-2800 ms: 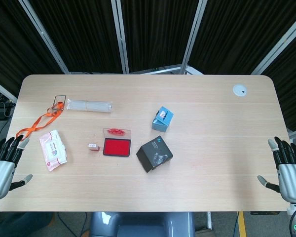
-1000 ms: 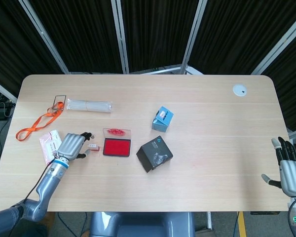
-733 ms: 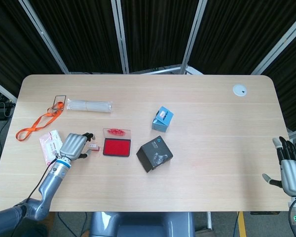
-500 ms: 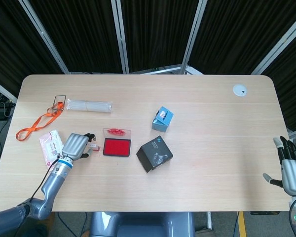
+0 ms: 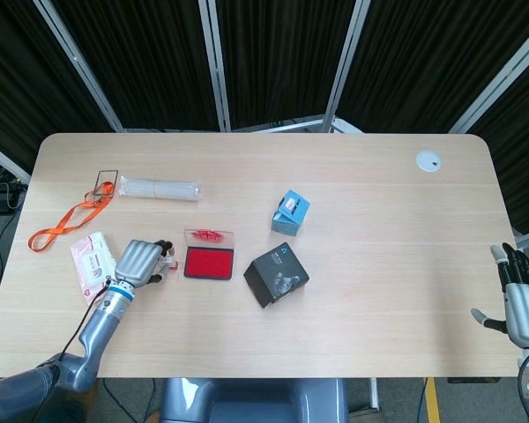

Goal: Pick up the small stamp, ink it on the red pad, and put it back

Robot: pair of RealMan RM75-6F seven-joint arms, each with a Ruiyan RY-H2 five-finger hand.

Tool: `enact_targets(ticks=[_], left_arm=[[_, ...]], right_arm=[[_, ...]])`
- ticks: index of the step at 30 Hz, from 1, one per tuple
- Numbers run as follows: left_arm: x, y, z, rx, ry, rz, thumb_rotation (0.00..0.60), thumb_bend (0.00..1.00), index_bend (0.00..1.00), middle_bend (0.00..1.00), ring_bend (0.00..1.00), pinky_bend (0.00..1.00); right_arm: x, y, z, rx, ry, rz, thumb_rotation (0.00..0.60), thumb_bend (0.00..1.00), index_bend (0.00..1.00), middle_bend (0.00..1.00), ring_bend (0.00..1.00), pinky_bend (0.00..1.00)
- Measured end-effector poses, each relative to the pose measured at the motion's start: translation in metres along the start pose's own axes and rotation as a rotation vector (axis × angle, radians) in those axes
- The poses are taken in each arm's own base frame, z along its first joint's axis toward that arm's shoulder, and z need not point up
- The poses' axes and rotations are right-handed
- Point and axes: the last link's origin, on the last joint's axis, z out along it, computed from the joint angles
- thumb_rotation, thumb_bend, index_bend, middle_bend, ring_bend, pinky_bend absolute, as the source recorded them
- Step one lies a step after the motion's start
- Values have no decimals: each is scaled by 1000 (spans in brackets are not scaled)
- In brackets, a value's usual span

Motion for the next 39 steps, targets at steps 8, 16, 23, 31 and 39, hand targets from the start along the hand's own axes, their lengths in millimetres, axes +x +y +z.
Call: enact_targets(ticks=[8, 16, 23, 31, 39], left_arm=[[0, -1, 1, 0, 10, 2, 600, 398, 469, 493, 894, 956], [7, 3, 1, -11, 26, -14, 600, 409, 494, 513, 894, 956], [29, 20, 4, -53, 89, -46, 600, 408, 502, 520, 894, 955], [37, 48, 24, -85, 91, -41, 600, 409, 511, 528, 894, 955], [24, 69, 36, -100, 62, -35, 600, 412, 512, 530, 894, 956]], right_arm=[[-1, 0, 0, 0, -4, 3, 600, 0, 0, 0, 0, 0], [0, 1, 1, -1, -4, 11, 600, 0, 0, 0, 0, 0], [1, 2, 1, -6, -4, 19, 600, 0, 0, 0, 0, 0], [2, 5, 5, -22, 0, 31, 600, 0, 0, 0, 0, 0], [2, 9, 7, -37, -2, 33, 600, 0, 0, 0, 0, 0]])
